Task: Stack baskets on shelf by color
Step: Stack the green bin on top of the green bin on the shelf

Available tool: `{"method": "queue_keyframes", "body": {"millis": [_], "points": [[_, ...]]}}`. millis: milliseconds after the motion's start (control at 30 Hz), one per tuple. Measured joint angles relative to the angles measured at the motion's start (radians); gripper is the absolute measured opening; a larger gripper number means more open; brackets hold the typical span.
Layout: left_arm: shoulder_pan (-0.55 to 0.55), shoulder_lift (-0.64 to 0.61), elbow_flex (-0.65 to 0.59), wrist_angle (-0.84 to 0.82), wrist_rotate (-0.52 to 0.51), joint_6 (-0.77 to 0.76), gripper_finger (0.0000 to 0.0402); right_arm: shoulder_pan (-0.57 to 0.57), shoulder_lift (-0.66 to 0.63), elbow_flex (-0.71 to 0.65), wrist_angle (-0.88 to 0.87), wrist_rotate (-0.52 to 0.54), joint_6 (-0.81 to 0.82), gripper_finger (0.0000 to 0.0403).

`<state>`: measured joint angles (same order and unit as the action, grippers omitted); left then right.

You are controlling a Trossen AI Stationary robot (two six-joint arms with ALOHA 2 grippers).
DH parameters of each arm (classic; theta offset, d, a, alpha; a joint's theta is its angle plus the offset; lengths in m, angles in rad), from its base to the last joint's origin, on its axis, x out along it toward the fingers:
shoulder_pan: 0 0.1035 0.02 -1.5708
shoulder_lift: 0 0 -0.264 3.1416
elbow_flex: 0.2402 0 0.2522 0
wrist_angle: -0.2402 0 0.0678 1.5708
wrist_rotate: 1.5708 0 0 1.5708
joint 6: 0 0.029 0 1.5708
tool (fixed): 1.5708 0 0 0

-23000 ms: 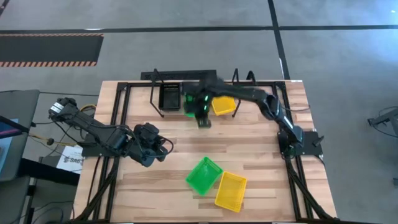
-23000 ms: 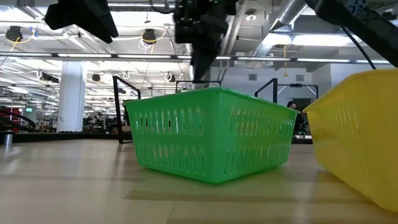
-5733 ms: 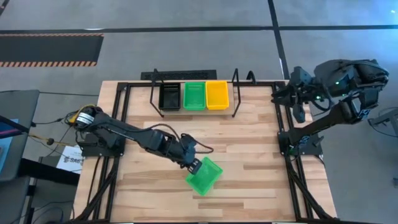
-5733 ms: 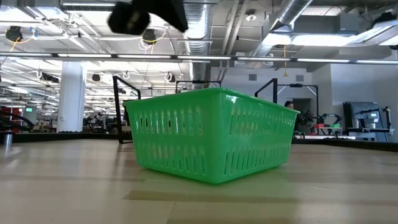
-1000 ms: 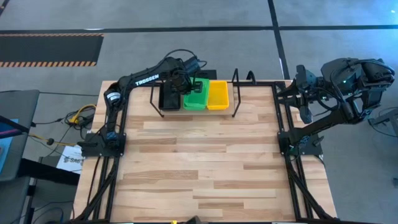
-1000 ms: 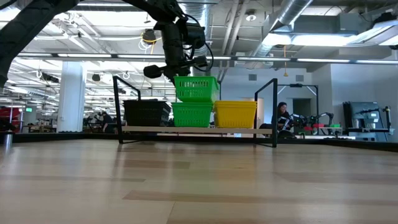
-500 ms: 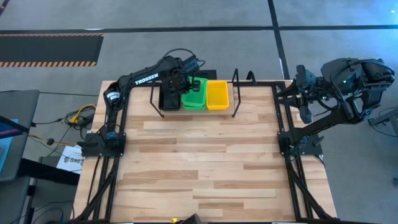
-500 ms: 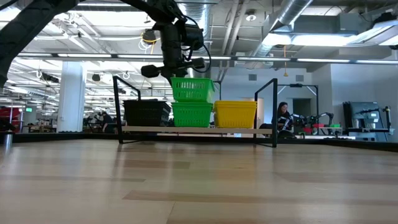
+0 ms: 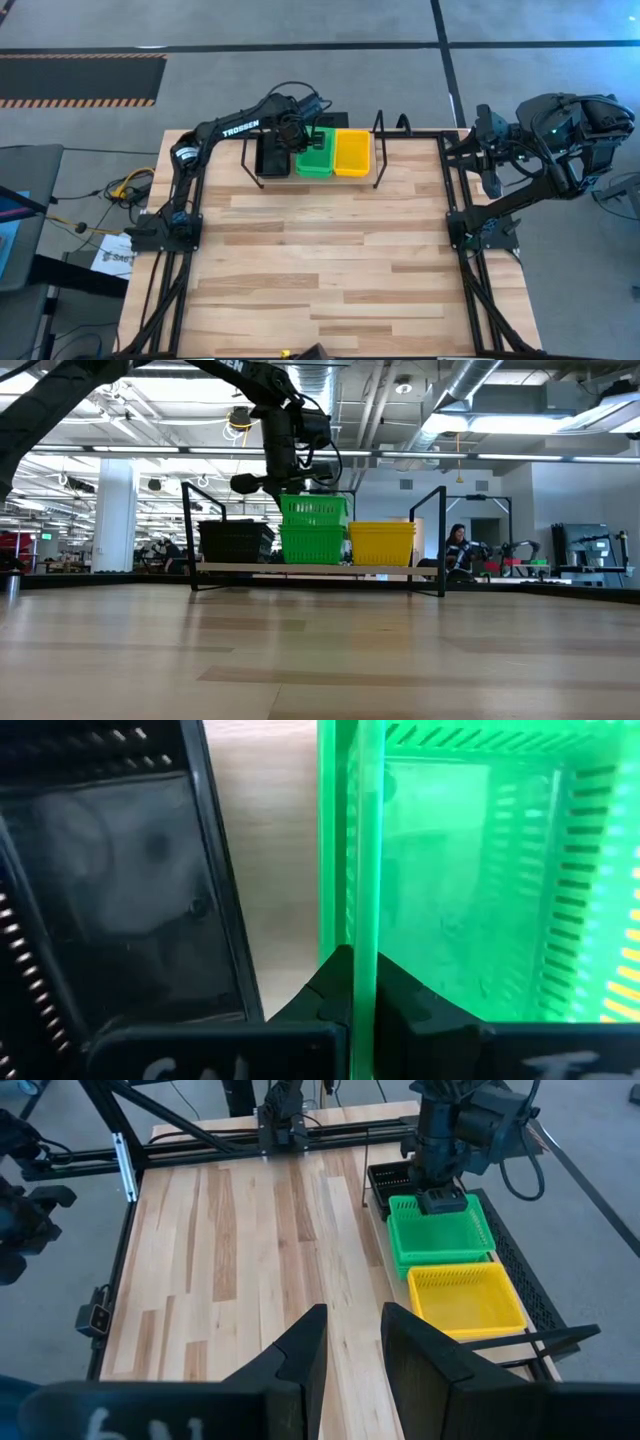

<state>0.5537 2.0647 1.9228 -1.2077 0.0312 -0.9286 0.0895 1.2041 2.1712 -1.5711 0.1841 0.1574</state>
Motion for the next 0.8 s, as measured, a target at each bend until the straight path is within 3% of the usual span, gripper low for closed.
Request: {"method": "queue_keyframes", "body": {"millis": [400, 800], "points": [[-0.020, 0.000, 0.000, 0.006, -0.062, 0.081, 0.0010, 0.000, 0.000, 0.000, 0.000, 0.000, -0.001, 0.0118], [-0.014, -0.002, 0.088, 0.001, -0.050, 0.228, 0.0134, 0.000, 0.019, 0.000, 0.000, -0.003, -0.001, 0.0118]]}}
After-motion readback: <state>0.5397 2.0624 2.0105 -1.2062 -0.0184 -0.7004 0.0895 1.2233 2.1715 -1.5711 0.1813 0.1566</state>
